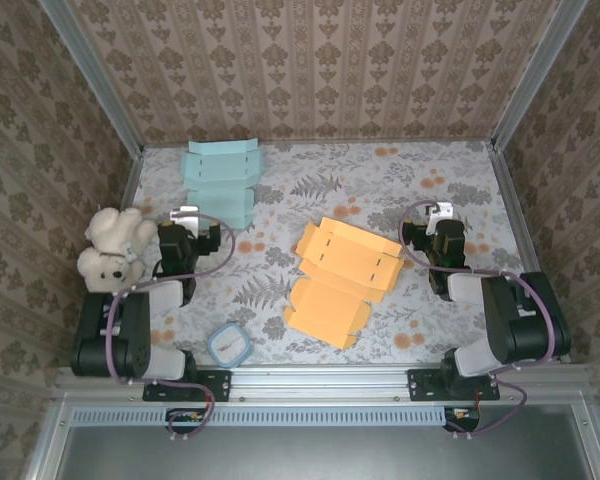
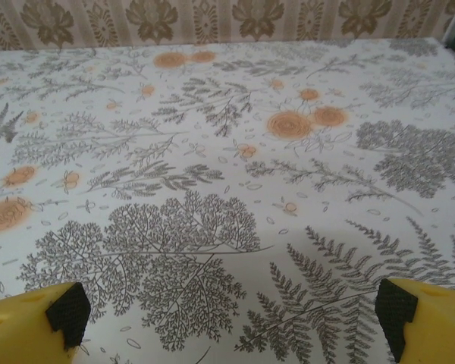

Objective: Fold the paper box

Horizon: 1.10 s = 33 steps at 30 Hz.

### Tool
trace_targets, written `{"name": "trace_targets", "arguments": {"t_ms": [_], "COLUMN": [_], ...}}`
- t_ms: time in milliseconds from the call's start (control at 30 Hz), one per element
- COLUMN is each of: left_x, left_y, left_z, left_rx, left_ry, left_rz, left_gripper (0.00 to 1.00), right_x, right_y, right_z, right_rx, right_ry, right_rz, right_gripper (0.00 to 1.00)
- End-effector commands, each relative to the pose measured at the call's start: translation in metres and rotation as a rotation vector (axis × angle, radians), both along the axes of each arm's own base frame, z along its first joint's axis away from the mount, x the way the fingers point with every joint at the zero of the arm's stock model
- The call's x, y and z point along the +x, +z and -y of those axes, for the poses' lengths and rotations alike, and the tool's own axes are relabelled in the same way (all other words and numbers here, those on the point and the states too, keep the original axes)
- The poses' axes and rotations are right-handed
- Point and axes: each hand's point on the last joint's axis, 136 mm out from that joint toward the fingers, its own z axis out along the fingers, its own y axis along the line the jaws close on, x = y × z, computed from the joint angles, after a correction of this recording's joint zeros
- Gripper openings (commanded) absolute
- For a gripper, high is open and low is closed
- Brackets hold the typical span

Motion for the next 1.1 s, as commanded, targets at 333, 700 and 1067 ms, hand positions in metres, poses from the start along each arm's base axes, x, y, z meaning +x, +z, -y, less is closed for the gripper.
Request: {"name": "trace_targets", "arguments": {"t_ms": [333,700,1067], "left_x": [-0.021,-0.042,-0.029], "left_y": [0.069,0.021,-0.007], "left_z": [0.009,0.113,0.254], "left_rx": [-0.338,-0.410,-0.379], "left_ry": [0.041,-0.142,-0.576], "left_rz": [0.015,-0.200,-0.405], "left_gripper": [1.00,1.00,0.90], "right_x": [-0.025,-0.036,-0.031], "right_y": [0.063,0.064,0.072], "right_z": [0.024,-0.097,-0.135], "right_rx": [0.143,0.108,0.131], "right_ry": [-0.334,-0.014,0.119], "right_rz": [-0.124,-0.156,-0.133], "right_gripper": [1.00,1.00,1.00]}}
